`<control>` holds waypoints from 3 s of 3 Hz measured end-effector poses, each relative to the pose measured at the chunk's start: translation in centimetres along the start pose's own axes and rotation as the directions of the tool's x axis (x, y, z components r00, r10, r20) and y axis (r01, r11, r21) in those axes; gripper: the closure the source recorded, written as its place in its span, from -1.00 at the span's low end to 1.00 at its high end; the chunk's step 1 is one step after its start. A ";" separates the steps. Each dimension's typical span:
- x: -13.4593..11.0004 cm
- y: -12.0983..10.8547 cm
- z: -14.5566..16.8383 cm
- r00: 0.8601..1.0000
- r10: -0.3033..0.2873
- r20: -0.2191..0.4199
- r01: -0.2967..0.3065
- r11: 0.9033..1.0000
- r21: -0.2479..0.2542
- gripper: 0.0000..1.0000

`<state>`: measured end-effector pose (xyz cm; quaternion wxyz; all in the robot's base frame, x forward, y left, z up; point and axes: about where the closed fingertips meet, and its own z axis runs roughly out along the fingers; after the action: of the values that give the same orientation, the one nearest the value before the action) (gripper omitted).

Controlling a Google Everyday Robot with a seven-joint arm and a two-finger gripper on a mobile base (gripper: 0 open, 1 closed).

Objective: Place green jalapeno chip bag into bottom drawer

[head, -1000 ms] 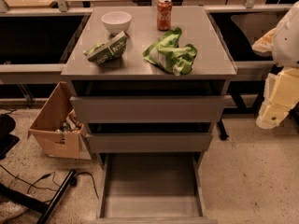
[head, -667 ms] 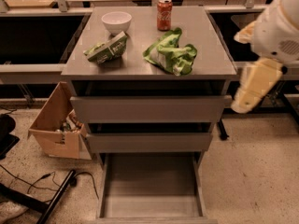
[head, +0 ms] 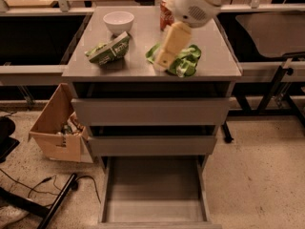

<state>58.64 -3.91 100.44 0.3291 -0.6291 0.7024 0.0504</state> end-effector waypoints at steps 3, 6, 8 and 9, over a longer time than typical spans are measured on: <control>-10.7 -3.7 11.5 0.995 -0.088 0.043 0.087 0.996 0.029 -1.00; -6.6 -13.1 20.5 0.999 -0.035 0.019 0.032 0.993 0.117 -1.00; -7.5 -12.9 22.7 1.000 -0.016 0.004 0.015 0.995 0.099 -0.22; -7.5 -12.9 22.7 1.000 -0.016 0.004 0.015 0.995 0.099 0.24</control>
Offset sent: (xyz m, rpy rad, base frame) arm 0.1276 0.1825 -0.0398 -0.0008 -0.1295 0.0918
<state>79.48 10.84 91.14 0.3620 -0.6174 0.6983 0.0145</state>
